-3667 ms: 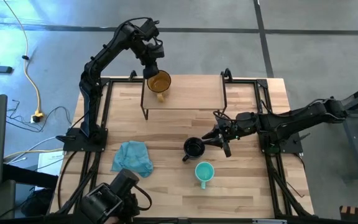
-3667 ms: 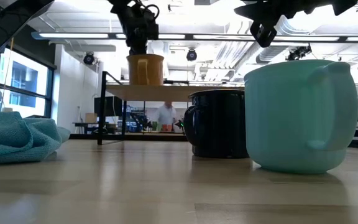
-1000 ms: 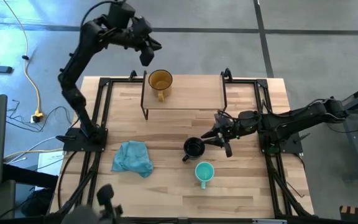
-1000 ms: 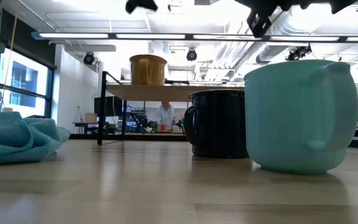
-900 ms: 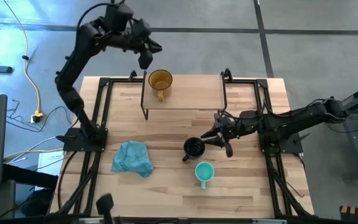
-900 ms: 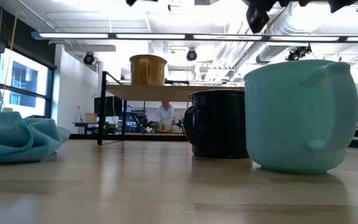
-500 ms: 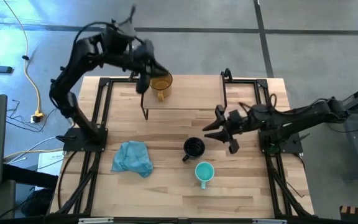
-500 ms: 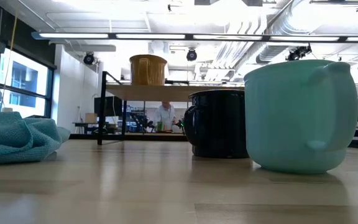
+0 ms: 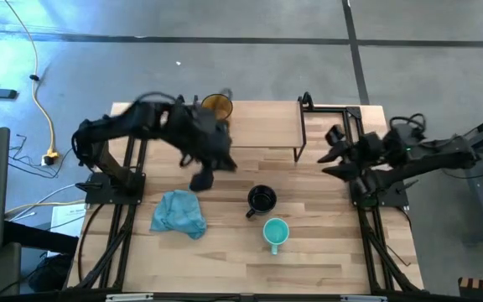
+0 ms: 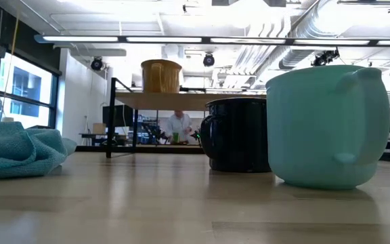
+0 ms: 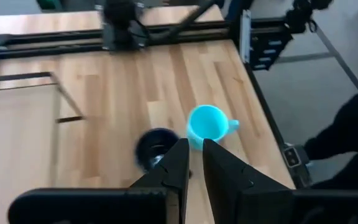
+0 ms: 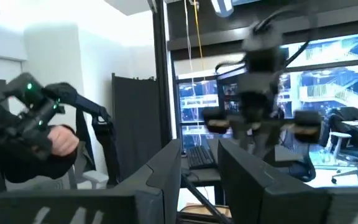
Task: Stack small to large cups/mugs on shelf
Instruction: Put the black cup on the shelf
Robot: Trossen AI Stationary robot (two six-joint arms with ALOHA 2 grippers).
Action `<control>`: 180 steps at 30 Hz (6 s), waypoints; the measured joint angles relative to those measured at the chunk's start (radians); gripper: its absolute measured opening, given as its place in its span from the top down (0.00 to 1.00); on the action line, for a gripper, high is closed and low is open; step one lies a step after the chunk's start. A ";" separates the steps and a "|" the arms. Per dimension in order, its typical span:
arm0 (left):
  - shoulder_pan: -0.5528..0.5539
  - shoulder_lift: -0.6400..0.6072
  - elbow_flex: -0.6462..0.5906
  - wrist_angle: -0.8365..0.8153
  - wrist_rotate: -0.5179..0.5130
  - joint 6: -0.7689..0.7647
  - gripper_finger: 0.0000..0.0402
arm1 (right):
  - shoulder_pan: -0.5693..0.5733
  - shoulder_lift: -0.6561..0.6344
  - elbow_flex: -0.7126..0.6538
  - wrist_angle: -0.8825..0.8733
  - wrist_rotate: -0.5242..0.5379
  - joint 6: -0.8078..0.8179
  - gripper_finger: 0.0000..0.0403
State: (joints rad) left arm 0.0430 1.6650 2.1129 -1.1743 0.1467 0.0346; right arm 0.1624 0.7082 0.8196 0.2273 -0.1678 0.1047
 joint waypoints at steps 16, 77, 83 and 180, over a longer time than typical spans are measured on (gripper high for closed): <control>-0.258 0.000 -0.363 0.417 -0.300 -0.231 0.91 | 0.101 -0.105 0.000 -0.424 0.097 0.215 0.76; -0.501 -0.001 -0.755 -0.004 -1.407 -1.023 0.91 | 0.120 0.118 0.000 -0.543 0.556 0.331 0.76; -0.501 -0.001 -0.698 0.060 -1.396 -1.023 0.91 | 0.120 0.108 -0.001 -0.635 0.505 0.224 0.76; -0.556 -0.161 -0.982 0.521 -1.052 -0.906 0.91 | -0.097 0.467 -0.001 -0.543 0.124 0.442 0.76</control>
State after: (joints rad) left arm -0.5133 1.5043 1.1305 -0.6532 -0.9054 -0.8718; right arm 0.0651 1.1752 0.8188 -0.3157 -0.0441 0.5468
